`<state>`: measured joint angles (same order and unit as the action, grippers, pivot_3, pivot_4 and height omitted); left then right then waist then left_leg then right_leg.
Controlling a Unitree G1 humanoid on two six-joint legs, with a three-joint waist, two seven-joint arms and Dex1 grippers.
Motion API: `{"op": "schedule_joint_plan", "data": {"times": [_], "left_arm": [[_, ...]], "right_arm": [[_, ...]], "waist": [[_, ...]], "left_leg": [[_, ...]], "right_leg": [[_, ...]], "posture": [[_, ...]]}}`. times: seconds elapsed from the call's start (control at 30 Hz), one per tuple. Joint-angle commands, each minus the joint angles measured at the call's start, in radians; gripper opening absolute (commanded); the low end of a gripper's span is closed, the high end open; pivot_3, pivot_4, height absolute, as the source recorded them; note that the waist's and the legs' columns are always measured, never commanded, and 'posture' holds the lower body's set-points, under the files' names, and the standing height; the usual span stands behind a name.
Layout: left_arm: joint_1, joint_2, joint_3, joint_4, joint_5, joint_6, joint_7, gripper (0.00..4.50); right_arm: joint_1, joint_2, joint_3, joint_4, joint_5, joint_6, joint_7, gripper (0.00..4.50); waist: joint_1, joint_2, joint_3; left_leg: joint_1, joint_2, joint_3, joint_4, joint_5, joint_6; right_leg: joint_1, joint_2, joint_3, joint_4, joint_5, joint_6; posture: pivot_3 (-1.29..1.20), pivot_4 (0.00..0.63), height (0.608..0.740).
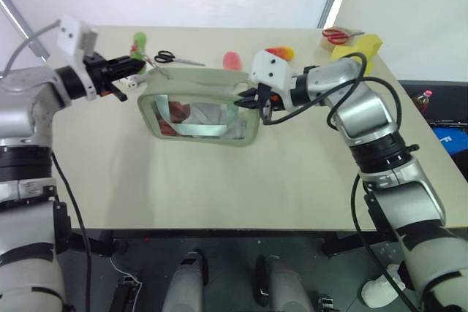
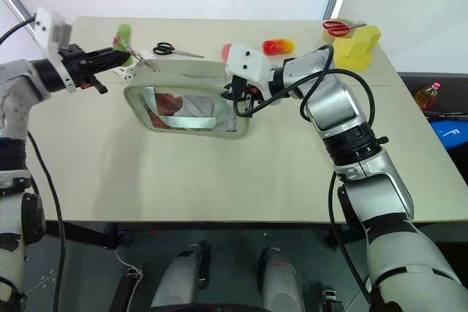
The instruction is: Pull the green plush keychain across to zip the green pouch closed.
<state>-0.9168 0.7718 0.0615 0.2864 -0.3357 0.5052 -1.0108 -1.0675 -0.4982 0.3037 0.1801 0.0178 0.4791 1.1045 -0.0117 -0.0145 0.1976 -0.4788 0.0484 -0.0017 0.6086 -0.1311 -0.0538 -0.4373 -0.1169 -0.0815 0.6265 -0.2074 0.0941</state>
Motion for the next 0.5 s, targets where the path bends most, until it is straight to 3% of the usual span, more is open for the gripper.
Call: {"op": "schedule_joint_plan", "data": {"times": [0.03,0.17,0.27,0.5], "left_arm": [[-0.013,-0.013,-0.050,-0.018,0.043,-0.057,-0.021,0.02],[0.002,-0.013,-0.079,-0.011,0.067,-0.095,-0.053,0.02],[-0.006,-0.013,-0.077,-0.013,0.065,-0.091,-0.071,0.96],[-0.046,0.044,-0.088,-0.011,0.112,-0.125,-0.109,4.06]], "right_arm": [[-0.030,0.006,-0.012,-0.014,0.003,-0.019,-0.007,0.00],[-0.019,-0.002,-0.012,-0.030,0.000,-0.012,-0.007,0.00],[-0.015,-0.006,-0.014,-0.038,0.001,-0.007,-0.008,0.00],[-0.021,-0.005,-0.017,-0.026,-0.001,-0.009,-0.013,0.00]], "waist": [[-0.004,0.000,0.000],[-0.006,0.000,0.000],[-0.002,0.000,0.000],[-0.002,0.000,0.000]], "left_leg": [[0.000,0.000,0.000,0.000,0.000,0.000],[0.000,0.000,0.000,-0.001,0.001,0.002],[0.000,0.001,0.000,-0.001,0.002,0.002],[0.000,0.001,0.000,-0.001,0.001,0.002]], "right_leg": [[0.000,0.000,0.000,0.000,0.000,0.000],[-0.002,0.000,0.000,0.002,0.000,0.000],[-0.002,0.001,0.000,0.002,0.000,0.000],[-0.002,0.001,0.000,0.002,0.000,0.000]], "posture": [[0.00,0.150,0.740],[0.00,0.150,0.740],[0.00,0.150,0.740],[0.00,0.150,0.740]]}}
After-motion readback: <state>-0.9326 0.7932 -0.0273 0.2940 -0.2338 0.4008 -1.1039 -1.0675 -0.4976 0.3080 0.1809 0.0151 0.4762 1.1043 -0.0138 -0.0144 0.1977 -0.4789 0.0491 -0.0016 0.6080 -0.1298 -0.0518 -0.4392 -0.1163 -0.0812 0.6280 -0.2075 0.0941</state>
